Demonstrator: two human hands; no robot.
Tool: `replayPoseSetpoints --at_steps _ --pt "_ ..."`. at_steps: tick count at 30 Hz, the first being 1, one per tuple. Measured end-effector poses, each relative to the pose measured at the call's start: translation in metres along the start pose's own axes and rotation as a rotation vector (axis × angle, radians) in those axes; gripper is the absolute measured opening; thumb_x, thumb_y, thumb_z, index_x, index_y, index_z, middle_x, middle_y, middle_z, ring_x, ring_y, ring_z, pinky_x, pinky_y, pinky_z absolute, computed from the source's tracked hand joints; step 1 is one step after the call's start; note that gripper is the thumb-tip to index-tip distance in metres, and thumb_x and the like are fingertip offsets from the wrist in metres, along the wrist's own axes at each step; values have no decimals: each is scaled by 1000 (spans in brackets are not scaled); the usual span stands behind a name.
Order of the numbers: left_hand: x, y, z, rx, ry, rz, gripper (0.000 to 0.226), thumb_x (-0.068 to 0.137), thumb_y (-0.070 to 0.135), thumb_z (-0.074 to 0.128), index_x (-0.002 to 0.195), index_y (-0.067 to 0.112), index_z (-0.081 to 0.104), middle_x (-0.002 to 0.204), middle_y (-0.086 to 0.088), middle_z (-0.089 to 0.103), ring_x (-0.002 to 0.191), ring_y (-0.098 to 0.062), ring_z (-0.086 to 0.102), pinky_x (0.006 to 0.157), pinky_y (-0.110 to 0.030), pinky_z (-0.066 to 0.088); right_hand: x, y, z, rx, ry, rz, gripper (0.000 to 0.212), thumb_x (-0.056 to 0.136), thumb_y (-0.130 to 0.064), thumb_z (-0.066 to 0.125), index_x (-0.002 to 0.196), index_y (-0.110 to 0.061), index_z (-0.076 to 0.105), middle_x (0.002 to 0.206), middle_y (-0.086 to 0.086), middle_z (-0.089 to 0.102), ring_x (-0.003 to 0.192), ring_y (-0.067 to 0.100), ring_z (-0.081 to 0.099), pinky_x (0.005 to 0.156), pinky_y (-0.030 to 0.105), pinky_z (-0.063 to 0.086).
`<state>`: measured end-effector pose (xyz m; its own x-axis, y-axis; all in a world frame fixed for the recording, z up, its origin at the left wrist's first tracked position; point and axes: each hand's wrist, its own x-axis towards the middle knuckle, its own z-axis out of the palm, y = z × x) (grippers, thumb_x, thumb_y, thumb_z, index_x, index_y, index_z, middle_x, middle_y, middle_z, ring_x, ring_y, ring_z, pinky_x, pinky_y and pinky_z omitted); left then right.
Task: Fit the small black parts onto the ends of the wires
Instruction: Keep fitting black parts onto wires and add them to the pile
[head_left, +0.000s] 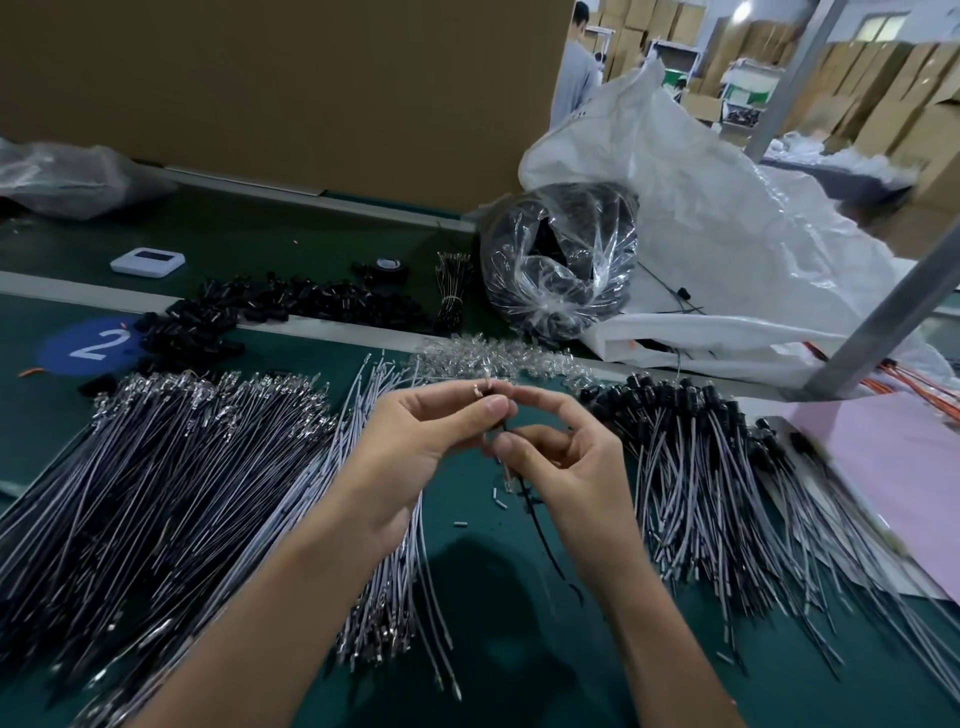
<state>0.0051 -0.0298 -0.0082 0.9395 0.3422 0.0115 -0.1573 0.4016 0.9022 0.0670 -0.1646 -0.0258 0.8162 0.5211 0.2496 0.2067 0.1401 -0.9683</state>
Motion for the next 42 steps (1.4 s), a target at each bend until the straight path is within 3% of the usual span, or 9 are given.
replayPoseSetpoints --at_steps 3,5,11,16,20,28,33,42 --pt "1 1 4 61 51 117 29 56 23 81 84 14 80 92 -8 77 90 -15 73 74 -16 54 1 -1 -1 -92 -16 12 12 84 -6 73 89 -17 74 73 7 75 68 17 70 64 21 52" --pt "0 -2 5 68 67 161 29 59 19 80 87 14 79 93 -6 77 92 -17 74 74 -16 54 2 -1 0 -100 -30 18 10 85 -4 71 79 -12 74 68 7 74 63 15 67 62 20 52" --pt "-5 -7 8 122 38 171 25 67 17 76 91 12 76 86 -9 77 80 -15 74 66 -19 56 0 0 3 -15 -1 -16 9 85 -7 69 80 -11 75 66 5 72 61 8 66 61 15 49" --pt "-5 -5 5 57 96 236 25 74 20 72 96 10 76 93 -6 77 91 -12 72 74 -14 52 0 1 5 -8 -3 -23 17 82 -9 72 72 -21 75 66 4 73 60 8 66 61 15 49" --pt "-5 -6 4 37 144 252 21 72 19 72 91 10 77 90 -6 77 89 -11 72 74 -15 52 1 4 5 -38 -9 -42 16 84 -5 71 77 -18 74 66 4 73 60 8 65 62 16 50" --pt "-5 -3 3 -13 188 244 25 50 31 82 71 18 80 83 -7 77 82 -15 69 71 -19 54 1 6 5 -48 -23 -22 12 85 -5 71 82 -16 75 74 7 75 67 16 69 66 22 53" --pt "-5 -2 2 -34 196 239 22 46 30 83 65 20 78 77 -4 75 76 -15 67 73 -23 53 0 5 5 -71 -44 -20 10 86 -5 70 85 -13 76 77 8 75 70 20 69 72 34 56" --pt "-6 0 1 -71 182 241 18 46 27 82 62 20 77 75 -2 75 73 -10 68 68 -18 54 1 5 5 -95 -42 -52 13 88 -2 66 88 -11 76 80 9 76 70 17 68 69 26 55"
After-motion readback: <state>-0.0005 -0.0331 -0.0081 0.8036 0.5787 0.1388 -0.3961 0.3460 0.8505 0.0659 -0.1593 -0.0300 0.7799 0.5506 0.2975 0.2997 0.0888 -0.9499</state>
